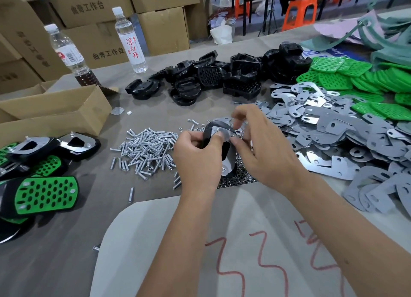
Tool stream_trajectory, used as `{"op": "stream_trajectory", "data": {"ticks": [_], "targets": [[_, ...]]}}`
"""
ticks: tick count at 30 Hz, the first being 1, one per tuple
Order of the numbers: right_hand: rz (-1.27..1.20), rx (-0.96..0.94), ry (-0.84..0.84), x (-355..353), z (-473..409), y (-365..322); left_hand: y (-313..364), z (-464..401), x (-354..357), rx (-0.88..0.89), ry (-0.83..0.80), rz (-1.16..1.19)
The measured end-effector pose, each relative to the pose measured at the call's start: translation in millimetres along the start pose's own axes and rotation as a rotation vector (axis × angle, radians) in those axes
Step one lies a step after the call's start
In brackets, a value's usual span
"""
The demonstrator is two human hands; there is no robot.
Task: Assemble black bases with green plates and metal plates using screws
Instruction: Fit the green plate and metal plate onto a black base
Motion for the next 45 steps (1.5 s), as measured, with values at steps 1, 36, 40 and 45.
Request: {"op": "stream_trajectory", "data": {"ticks": [1,36,40,45], "targets": [[-0.034,-0.023,0.01,1,0,-1,0,0,0,-0.01,-0.004,0.015],[-0.446,0.283,0.409,-1,10,-6,-23,2,12,-0.351,-0.05,0.429],[-0.402,0.324,0.502,-4,12,-4,-25,3,14,-0.313,-0.039,0.399],[-0.425,0.341,0.499,-8,12,0,-27,4,18,-0.308,-0.06,0.377]]}}
Point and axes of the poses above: each hand's wrist, its own z-axis away from the middle knuckle, its own x-axis out of the palm, y = z × x, the point moved 6 cm from there along -z, towards the middle knuckle, and after that the axes turned 8 degrees about -x, right-handed, at the moved point
